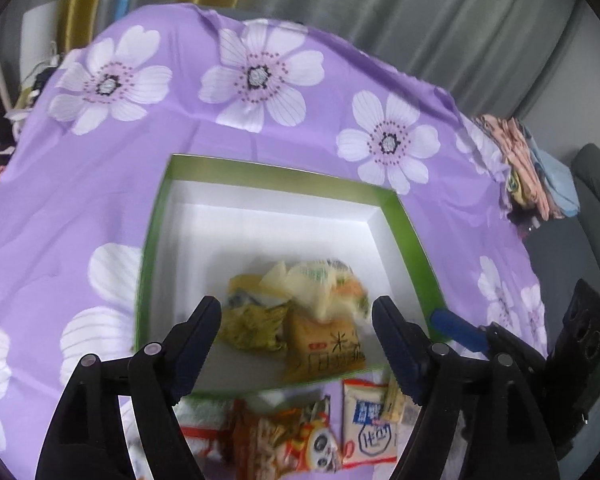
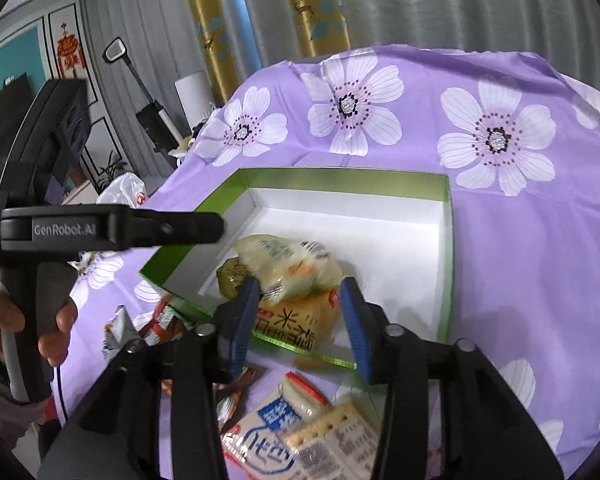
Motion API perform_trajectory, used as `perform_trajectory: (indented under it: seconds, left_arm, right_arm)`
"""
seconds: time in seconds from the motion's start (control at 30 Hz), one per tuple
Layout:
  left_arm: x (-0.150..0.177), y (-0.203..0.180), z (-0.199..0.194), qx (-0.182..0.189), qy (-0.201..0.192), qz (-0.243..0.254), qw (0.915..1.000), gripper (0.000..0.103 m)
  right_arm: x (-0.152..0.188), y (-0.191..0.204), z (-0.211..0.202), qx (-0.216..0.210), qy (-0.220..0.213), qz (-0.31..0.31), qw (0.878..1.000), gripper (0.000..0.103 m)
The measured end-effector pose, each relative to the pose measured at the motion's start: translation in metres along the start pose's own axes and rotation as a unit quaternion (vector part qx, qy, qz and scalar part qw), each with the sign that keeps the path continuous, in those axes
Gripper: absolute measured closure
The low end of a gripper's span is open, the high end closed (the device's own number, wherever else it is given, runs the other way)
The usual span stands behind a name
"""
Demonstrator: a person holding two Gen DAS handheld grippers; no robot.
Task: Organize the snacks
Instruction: 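Open the right tool to drop the white-and-green bag into the box, then move the right tool to the beige biscuit pack and close on it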
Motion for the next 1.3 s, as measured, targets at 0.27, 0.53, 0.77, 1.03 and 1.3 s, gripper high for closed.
perform_trajectory:
  seconds: [0.27,0.53,0.77,1.03,1.3]
  left_arm:
    - [0.049,0.008,-0.024,0.01,0.006,-0.024,0.9996,0.024]
    - [0.107,0.005,-0.046,0.022,0.017,-0.05,0.9984,0.024]
    - [0.133,-0.003,-0.07,0.012,0.007,-0.051,0.9986,0.023]
    - [0.141,-0.024,-0.095,0.02,-0.017,-0.028,0.9993,0.008]
    - [0.145,-0.05,-0.125,0.013,-0.041,0.0,0.9991,0.005]
  right_arm:
    - [0.026,0.012,-0.027,-0.01,-0.008,0.01,1.0,0.042]
    - [0.057,0.03,-0.047,-0.017,0.009,0.018,1.0,0.039]
    - [0.07,0.049,-0.065,-0.023,0.011,0.011,1.0,0.038]
    - [0.069,0.071,-0.097,-0.019,-0.018,-0.004,1.0,0.026]
    - [0.072,0.077,-0.137,-0.01,-0.054,0.004,0.998,0.009]
Point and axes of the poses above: each gripper's, at about its wrist camera, not at the fingertips, and z roughly the way its jaws point, y to its left, x to its underside, the point moved 6 cm from there along z, roughly the way its jaws point, and after that the axes turned 11 degrees about y, right-handed, at the moved point
